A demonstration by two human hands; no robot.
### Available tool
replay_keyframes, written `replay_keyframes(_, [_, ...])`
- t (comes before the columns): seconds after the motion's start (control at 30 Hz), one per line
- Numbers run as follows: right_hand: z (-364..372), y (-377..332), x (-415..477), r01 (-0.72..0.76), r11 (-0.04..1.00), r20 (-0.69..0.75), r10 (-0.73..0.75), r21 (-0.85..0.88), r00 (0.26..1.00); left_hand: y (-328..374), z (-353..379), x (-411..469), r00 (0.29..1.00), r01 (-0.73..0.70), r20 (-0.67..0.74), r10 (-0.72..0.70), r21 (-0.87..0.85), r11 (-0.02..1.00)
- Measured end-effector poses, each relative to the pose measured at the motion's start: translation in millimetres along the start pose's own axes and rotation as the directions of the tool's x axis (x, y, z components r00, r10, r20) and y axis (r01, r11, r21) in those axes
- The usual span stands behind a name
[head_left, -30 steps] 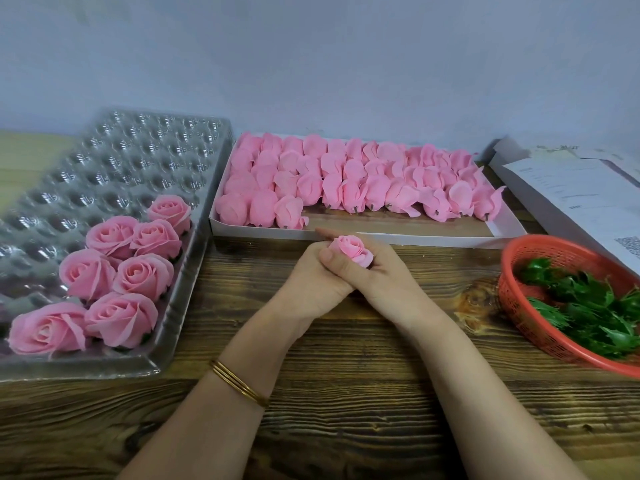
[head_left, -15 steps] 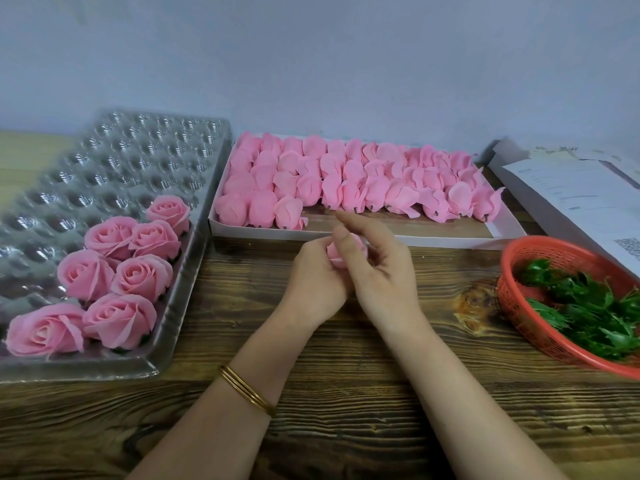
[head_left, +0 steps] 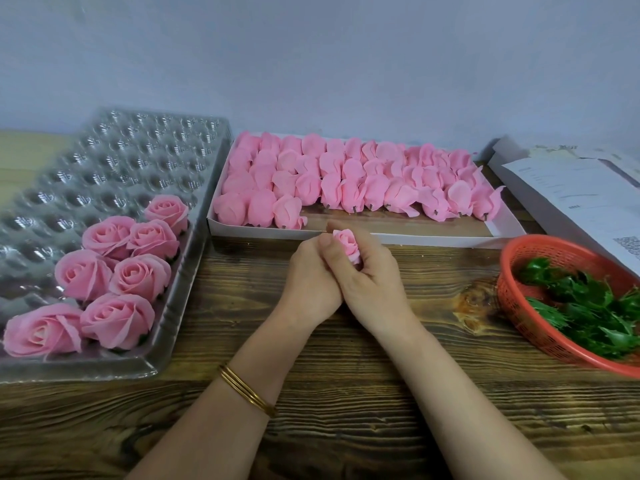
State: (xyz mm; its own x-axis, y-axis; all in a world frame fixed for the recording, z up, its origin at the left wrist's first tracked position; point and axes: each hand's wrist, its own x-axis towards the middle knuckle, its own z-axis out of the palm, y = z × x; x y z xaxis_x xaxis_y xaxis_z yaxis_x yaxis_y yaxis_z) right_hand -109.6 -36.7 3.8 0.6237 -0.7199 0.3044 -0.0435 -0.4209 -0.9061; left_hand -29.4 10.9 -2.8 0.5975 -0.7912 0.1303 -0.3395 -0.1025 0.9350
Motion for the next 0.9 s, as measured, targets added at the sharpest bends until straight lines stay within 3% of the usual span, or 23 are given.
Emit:
replay_keyframes(0.23, [-5,-2,-1,0.009,0.997,0.104,-0.001,-0.076,0.995,0,-1,0,0.999,-0.034,0.034,0.032,0.073,0.997])
replay_keyframes(0.4, [-8,0,1,0.054,0.989,0.143,-0.034,-0.141,0.989,0,-2,0,1.000,-0.011,0.024,0.011,-0.005,1.000])
replay_keyframes(0.7, [-16,7,3,0.107,0.957,0.208,-0.051,-0.270,0.977,1,-2,-2,0.999,-0.005,0.035,0.004,0.028,1.000])
replay_keyframes(0.8, [-19,5,1,0.037,0.982,0.188,-0.001,-0.184,0.982,1,-1,-2,0.999,0.006,0.038,-0.006,-0.010,1.000])
replay_keyframes(0.9, [-22,1,3,-0.058,0.998,0.073,0.056,0.023,0.996,4,-1,-3,0.999,0.028,0.030,-0.026,-0.071,0.997])
